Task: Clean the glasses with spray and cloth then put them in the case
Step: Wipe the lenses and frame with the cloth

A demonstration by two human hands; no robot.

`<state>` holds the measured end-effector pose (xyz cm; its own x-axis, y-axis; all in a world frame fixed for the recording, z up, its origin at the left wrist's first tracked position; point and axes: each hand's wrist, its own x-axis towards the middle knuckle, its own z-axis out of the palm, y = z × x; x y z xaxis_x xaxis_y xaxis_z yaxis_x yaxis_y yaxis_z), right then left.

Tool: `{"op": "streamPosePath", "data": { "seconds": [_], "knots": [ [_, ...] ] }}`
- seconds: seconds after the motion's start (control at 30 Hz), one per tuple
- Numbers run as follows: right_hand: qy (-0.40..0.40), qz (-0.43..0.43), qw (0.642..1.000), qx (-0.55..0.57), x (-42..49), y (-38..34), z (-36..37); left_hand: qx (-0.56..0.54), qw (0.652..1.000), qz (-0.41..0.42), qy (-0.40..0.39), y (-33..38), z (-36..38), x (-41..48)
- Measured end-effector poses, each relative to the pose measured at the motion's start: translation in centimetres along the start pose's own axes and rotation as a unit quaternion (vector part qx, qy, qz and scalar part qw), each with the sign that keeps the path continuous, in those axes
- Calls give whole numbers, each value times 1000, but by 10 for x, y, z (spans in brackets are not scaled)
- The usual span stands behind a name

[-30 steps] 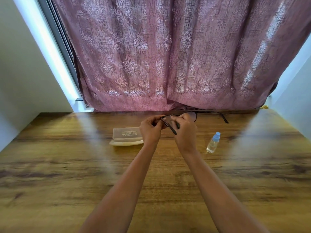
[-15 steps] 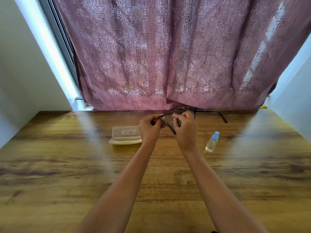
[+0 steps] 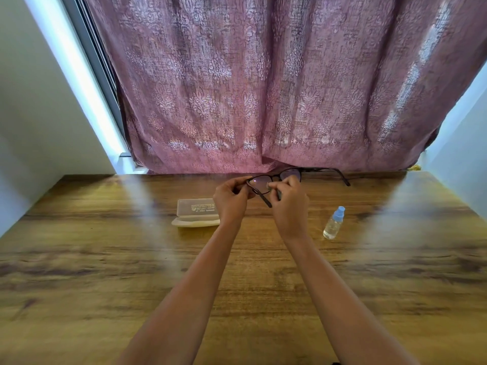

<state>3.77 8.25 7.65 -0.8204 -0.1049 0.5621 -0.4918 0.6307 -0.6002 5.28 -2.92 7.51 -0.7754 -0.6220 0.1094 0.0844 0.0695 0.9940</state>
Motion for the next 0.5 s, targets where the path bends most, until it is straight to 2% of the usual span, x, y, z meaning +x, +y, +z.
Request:
{"op": "streamPosePath", "data": {
  "seconds": [0.2,0.4,0.5],
  "knots": [
    [-47,-60,997,26,-8,-12,8,7,1000,-11,-12,-2,3,-1],
    [-4,-13,1000,9,1,-2,2,-9,1000,-21,-7,-3,3,0],
    [-23,-40,998,33,-2,-12,8,3,1000,-14,-10,-4,3,-1]
  ]
}}
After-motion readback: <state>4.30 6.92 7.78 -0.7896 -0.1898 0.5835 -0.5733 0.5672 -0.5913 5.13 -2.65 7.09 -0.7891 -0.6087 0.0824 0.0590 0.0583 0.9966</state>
